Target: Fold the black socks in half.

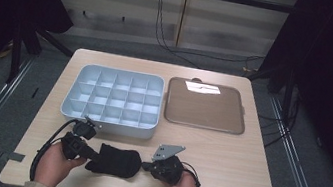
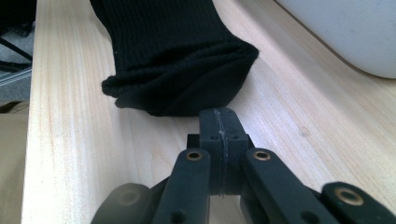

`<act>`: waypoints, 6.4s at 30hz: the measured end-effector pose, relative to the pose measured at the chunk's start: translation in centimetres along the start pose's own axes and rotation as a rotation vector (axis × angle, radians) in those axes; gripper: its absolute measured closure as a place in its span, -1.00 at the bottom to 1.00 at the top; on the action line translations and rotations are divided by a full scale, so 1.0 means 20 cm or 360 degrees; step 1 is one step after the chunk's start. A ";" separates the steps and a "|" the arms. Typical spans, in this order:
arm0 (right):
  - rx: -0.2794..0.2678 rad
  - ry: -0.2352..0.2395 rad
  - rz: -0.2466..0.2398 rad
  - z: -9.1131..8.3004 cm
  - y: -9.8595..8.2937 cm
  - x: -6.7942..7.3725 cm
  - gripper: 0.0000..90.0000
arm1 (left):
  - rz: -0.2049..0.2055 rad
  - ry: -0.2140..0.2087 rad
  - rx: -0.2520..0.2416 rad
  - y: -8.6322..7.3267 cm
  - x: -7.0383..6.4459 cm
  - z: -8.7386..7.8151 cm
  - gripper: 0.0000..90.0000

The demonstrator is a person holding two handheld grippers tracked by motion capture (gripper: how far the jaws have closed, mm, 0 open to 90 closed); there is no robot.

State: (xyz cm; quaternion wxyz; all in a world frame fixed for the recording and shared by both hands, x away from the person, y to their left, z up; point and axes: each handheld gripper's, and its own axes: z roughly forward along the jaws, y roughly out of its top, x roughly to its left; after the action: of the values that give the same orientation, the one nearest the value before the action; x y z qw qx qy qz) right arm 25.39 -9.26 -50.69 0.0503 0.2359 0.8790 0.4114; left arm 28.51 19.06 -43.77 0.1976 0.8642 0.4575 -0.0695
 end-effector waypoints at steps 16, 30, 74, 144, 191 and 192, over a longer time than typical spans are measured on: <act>0.0004 0.0005 -0.0016 0.01 0.01 0.01 1.00 | 0.0082 -0.0022 0.0018 0.08 -0.09 -0.04 0.88; 0.0002 0.0007 -0.0013 0.01 0.01 0.01 1.00 | 0.0143 -0.0041 0.0036 0.13 -0.17 -0.03 0.89; 0.0000 0.0007 -0.0040 0.03 0.02 0.04 1.00 | 0.0269 -0.0074 0.0074 0.25 -0.32 0.07 0.92; -0.0024 -0.0015 -0.0001 0.00 0.02 0.02 0.95 | 0.0238 -0.0123 0.0106 0.24 -0.30 0.23 0.90; -0.0030 -0.0216 0.0188 -0.09 -0.06 -0.11 0.08 | 0.0176 0.0024 0.0154 0.15 -0.13 0.17 0.90; -0.0032 -0.0220 0.0178 -0.08 -0.06 -0.11 0.05 | 0.0174 0.0028 0.0154 0.15 -0.12 0.16 0.90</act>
State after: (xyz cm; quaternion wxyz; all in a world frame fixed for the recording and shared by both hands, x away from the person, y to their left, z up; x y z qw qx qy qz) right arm 26.30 -12.11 -50.76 0.0901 0.3119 0.8547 0.4051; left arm 29.71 14.36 -45.20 0.1550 0.8969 0.4076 -0.0732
